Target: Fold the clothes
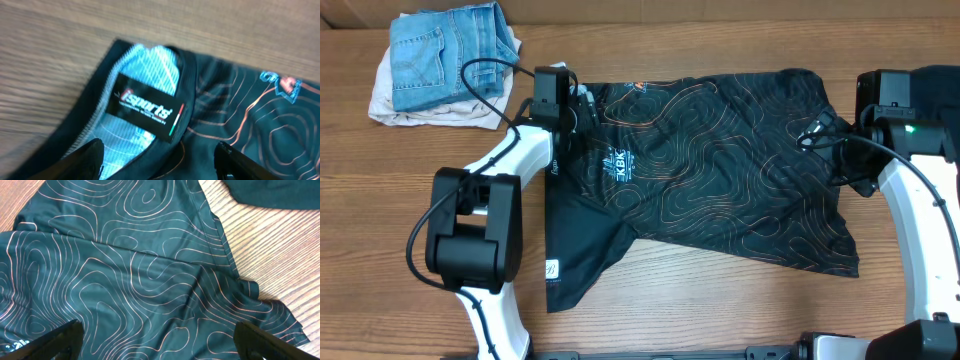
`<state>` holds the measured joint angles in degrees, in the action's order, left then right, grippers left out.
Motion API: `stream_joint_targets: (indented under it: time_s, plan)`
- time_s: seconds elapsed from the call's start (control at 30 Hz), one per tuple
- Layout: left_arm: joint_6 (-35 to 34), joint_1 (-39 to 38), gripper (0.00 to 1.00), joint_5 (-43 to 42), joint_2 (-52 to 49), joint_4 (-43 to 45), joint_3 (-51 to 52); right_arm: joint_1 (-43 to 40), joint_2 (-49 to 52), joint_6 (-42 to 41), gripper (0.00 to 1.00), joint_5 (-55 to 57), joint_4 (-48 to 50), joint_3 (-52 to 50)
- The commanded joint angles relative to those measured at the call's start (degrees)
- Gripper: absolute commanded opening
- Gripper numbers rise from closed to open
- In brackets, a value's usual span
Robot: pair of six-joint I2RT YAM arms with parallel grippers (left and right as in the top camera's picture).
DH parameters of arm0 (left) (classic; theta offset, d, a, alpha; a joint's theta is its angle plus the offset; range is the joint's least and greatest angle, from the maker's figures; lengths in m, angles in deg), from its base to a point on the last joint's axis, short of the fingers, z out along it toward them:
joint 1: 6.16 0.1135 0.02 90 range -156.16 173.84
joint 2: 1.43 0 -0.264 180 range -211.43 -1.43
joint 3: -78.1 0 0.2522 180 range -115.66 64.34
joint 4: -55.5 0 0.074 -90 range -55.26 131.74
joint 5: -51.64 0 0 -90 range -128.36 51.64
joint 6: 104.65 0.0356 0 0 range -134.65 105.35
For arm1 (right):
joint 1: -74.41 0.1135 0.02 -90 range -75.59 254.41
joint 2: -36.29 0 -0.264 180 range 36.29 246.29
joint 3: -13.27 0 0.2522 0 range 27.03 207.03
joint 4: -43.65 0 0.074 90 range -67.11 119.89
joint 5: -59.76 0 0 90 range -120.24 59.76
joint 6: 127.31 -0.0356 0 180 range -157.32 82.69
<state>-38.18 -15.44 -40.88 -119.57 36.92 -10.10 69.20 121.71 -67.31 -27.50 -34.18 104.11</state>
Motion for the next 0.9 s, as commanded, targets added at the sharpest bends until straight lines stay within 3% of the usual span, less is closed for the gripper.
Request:
stream_joint_targets:
  time_s: [0.0, 0.17, 0.3, 0.5, 0.63, 0.87]
  plan:
    - [0.8, -0.1, 0.73, -2.3, -3.0, 0.1, -1.3, -0.2, 0.9, 0.0, 1.00, -0.3, 0.3, -0.3]
    - [0.8, -0.1, 0.72, -2.3, -3.6, 0.1, -1.3, -0.2, 0.9, 0.0, 1.00, -0.3, 0.3, -0.3]
    - [0.9, -0.1, 0.61, -2.2, -3.6, -1.4, -1.3, -0.2, 0.9, 0.0, 1.00, -0.3, 0.4, -0.3]
    - [0.8, -0.1, 0.26, -2.2, -3.6, -3.9, -1.4, -0.2, 1.0, 0.0, 1.00, -0.3, 0.2, -0.3]
    - [0.9, 0.0, 0.04, -1.3, -3.5, -11.3, -4.0, -0.2, 1.0, 0.0, 0.99, -0.3, -0.5, -0.3]
    - [1.3, -0.1, 0.04, 1.9, -3.5, -32.8, -15.9, -0.2, 1.1, 0.0, 0.95, -0.3, -1.1, -0.3]
